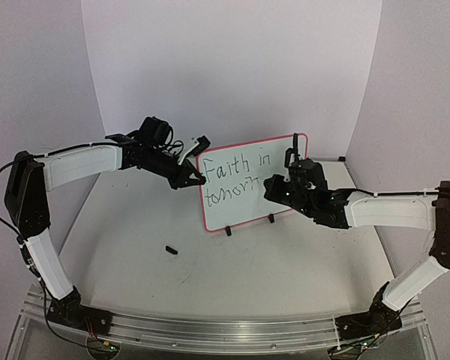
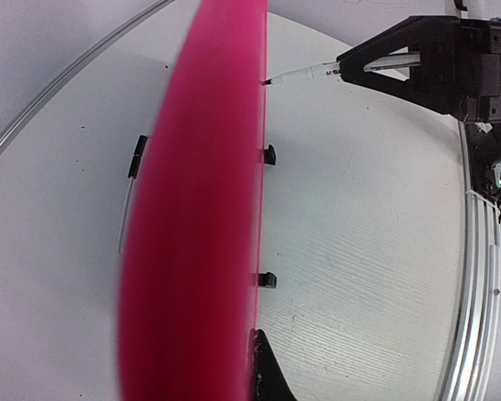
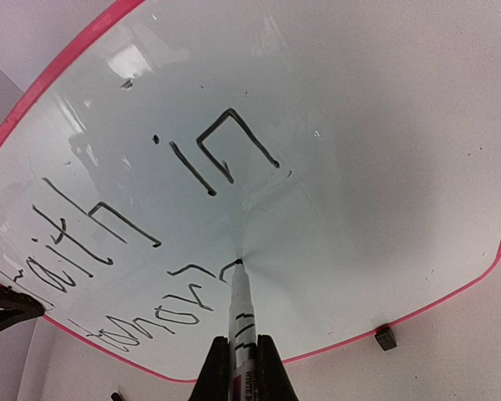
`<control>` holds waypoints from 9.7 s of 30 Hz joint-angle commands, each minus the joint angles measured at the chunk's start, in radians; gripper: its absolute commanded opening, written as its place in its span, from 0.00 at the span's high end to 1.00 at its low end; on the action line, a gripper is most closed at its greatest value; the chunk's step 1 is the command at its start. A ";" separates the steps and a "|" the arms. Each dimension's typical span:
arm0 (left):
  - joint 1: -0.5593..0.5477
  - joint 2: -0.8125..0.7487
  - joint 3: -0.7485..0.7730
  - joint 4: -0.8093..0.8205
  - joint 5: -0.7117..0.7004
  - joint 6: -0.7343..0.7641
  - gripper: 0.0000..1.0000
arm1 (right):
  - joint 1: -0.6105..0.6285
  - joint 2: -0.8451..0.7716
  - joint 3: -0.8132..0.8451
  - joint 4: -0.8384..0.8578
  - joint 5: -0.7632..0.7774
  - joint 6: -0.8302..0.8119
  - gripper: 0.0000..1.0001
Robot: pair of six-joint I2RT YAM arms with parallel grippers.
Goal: Write a sentence on the whiteboard
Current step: Write on the whiteboard with the whiteboard marker without the cap.
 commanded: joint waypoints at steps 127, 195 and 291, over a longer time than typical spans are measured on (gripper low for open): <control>-0.009 0.018 -0.005 -0.091 -0.085 0.057 1.00 | -0.097 -0.136 -0.038 -0.047 -0.175 -0.106 1.00; -0.013 0.008 -0.006 -0.089 -0.088 0.059 1.00 | -0.097 -0.070 0.026 -0.094 -0.021 -0.084 1.00; -0.015 0.006 -0.006 -0.091 -0.089 0.058 1.00 | -0.098 -0.063 0.093 -0.166 0.064 -0.067 1.00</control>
